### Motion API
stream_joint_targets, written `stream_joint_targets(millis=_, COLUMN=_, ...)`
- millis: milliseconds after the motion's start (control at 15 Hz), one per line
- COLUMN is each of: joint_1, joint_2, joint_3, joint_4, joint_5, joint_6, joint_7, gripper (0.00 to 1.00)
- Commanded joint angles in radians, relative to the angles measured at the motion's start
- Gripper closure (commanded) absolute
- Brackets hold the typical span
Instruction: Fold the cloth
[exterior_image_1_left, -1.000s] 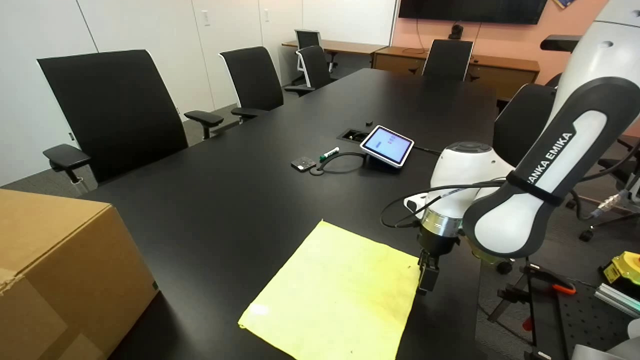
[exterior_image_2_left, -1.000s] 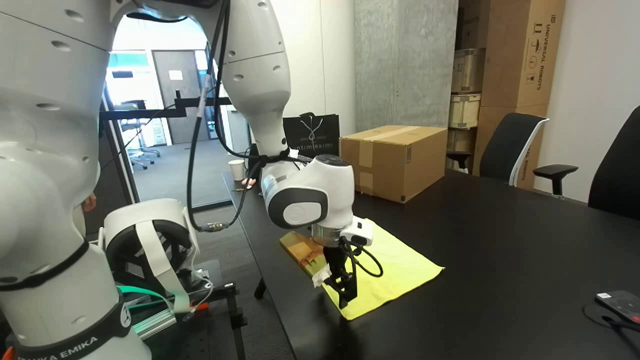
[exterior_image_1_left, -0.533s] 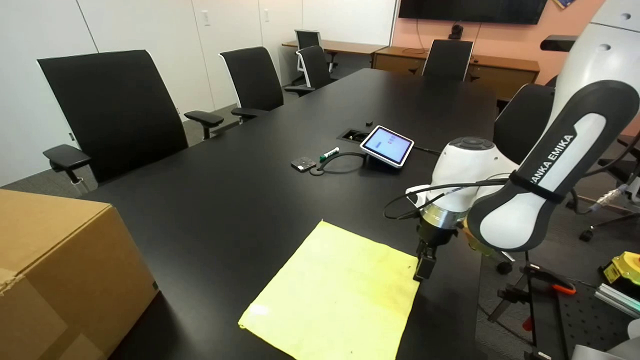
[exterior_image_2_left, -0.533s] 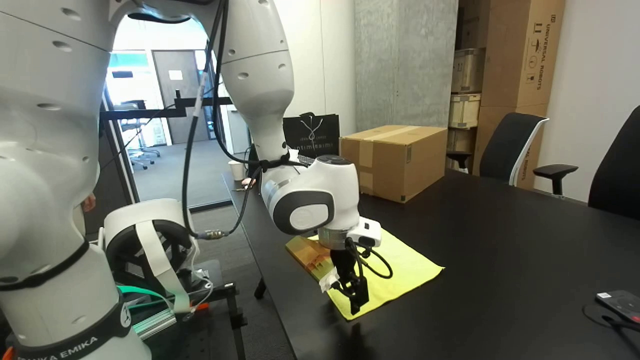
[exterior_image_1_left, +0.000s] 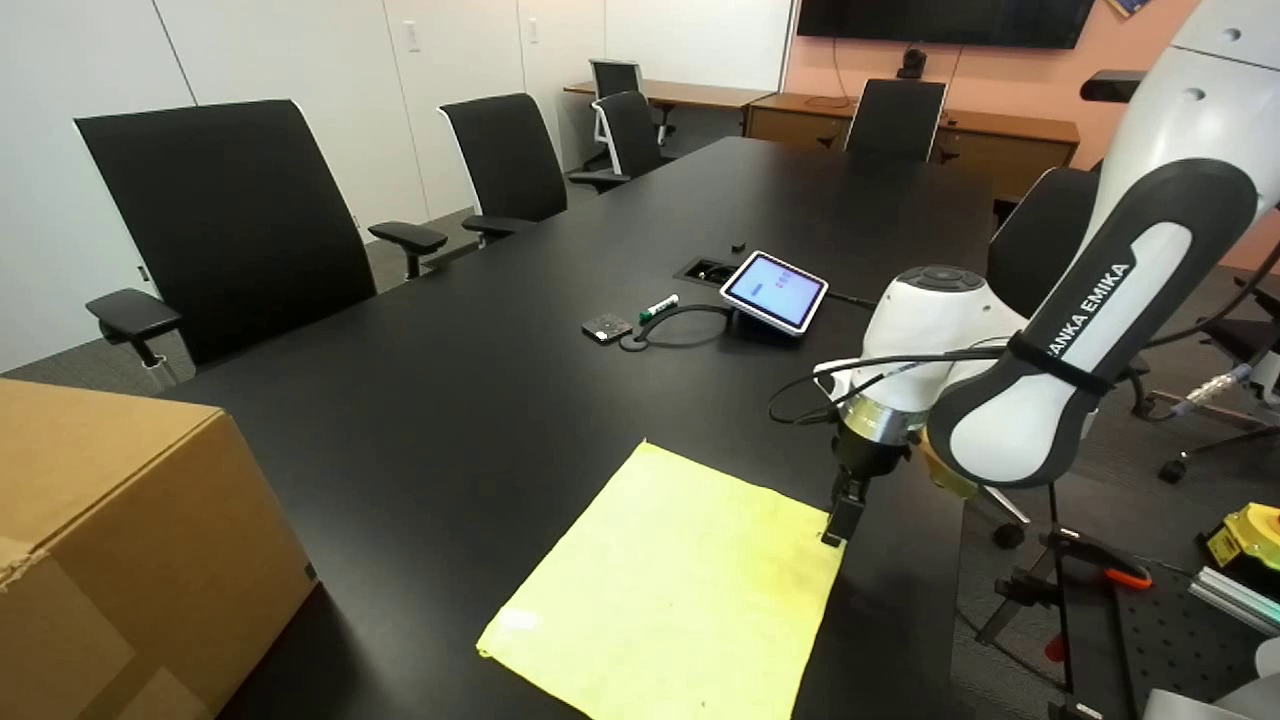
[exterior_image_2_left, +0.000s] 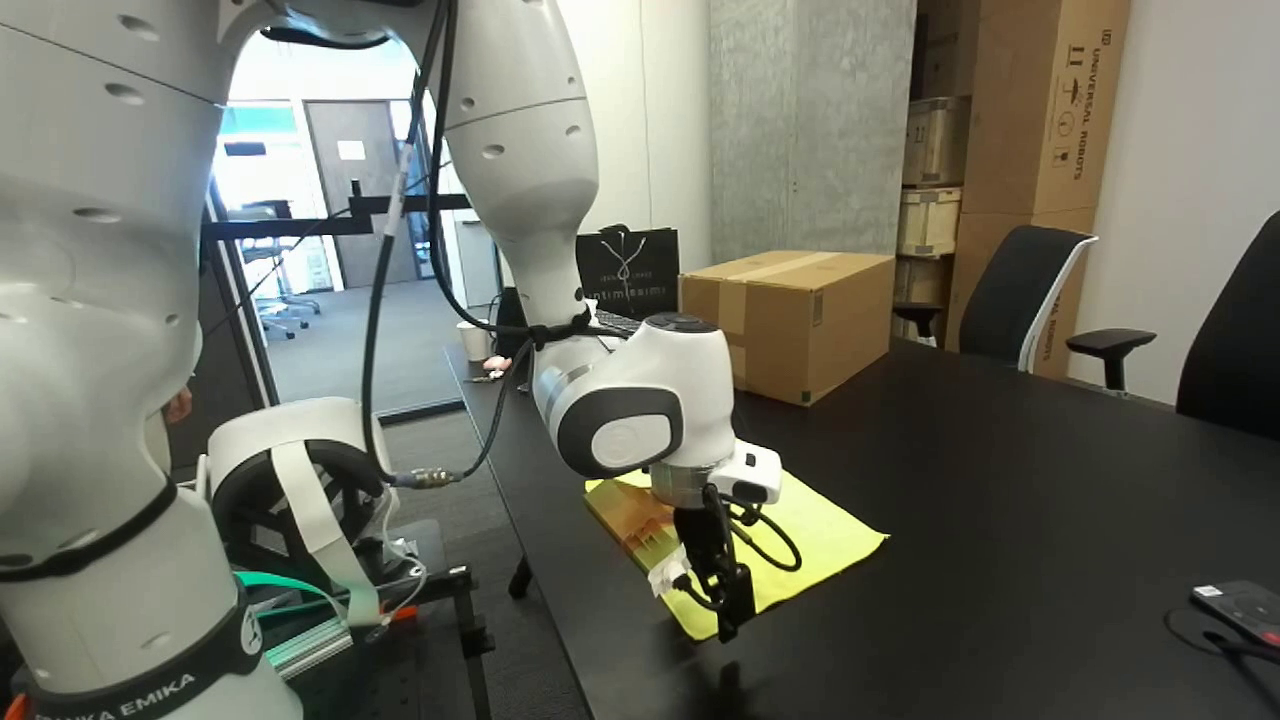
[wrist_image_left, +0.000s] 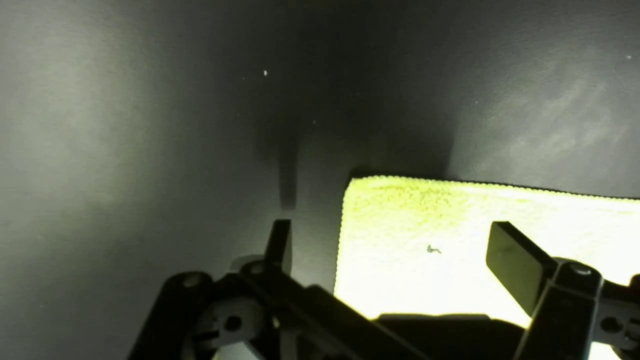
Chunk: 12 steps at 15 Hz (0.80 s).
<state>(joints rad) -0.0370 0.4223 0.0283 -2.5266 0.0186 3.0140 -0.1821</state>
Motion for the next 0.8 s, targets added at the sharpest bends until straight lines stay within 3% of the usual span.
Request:
stream_joint_targets(millis=0, joint_1=-0.047, joint_2=0.048, joint_3=0.040, joint_4=0.047, joint_5=0.002, joint_6=0.012, joint_7=0.016, gripper=0.00)
stream_joint_targets(millis=467, joint_1=-0.103, joint_2=0.136, joint_3=0.053, joint_4=0.118, joint_5=0.004, joint_6=-0.003, joint_7=0.016, gripper=0.00)
stream_joint_targets(millis=733, joint_1=-0.117, joint_2=0.127, joint_3=0.070, joint_4=0.112, joint_5=0.005, joint_6=-0.023, joint_7=0.019, gripper=0.00)
